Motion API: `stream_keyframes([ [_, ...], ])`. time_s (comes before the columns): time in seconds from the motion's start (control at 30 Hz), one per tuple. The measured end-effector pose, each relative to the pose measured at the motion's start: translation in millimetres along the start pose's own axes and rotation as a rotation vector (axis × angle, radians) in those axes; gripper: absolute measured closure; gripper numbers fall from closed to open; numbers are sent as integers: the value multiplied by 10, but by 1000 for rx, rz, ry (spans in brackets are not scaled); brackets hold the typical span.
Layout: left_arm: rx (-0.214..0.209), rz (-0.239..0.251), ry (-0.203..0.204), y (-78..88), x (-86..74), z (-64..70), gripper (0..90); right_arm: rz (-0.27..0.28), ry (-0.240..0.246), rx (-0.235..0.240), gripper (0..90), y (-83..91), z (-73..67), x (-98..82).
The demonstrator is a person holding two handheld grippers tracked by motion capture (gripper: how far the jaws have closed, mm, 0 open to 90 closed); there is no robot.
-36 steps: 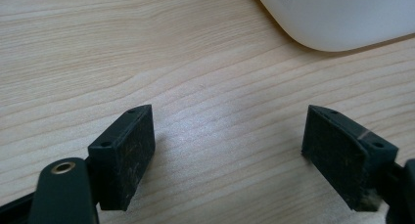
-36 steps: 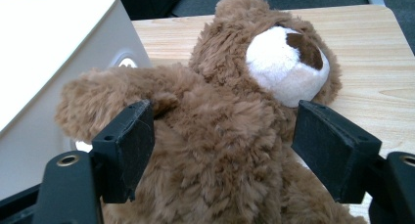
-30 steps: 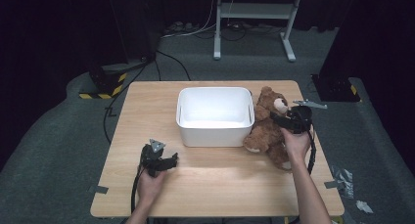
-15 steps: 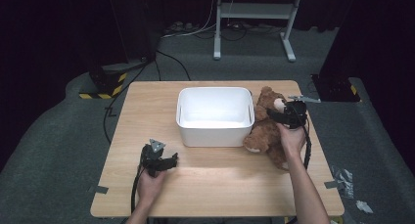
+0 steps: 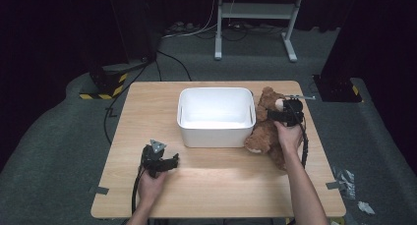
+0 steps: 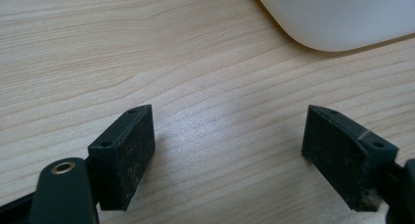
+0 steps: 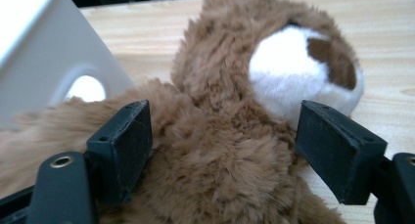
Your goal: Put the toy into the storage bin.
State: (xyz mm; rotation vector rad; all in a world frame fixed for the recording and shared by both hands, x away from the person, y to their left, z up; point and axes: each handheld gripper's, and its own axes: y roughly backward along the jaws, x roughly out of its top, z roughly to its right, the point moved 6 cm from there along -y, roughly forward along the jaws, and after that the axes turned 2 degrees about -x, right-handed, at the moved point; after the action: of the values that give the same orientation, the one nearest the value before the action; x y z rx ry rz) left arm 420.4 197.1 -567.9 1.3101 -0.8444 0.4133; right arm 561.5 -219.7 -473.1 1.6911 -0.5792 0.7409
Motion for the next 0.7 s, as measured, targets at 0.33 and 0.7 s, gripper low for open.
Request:
stream_keyframes([
  [0.33,0,1,1,0,0,1,199,-54,15,-23,199,-147,-1,-75],
  [0.7,0,0,-1,0,0,0,199,-112,-48,80,237,-304,24,-203],
])
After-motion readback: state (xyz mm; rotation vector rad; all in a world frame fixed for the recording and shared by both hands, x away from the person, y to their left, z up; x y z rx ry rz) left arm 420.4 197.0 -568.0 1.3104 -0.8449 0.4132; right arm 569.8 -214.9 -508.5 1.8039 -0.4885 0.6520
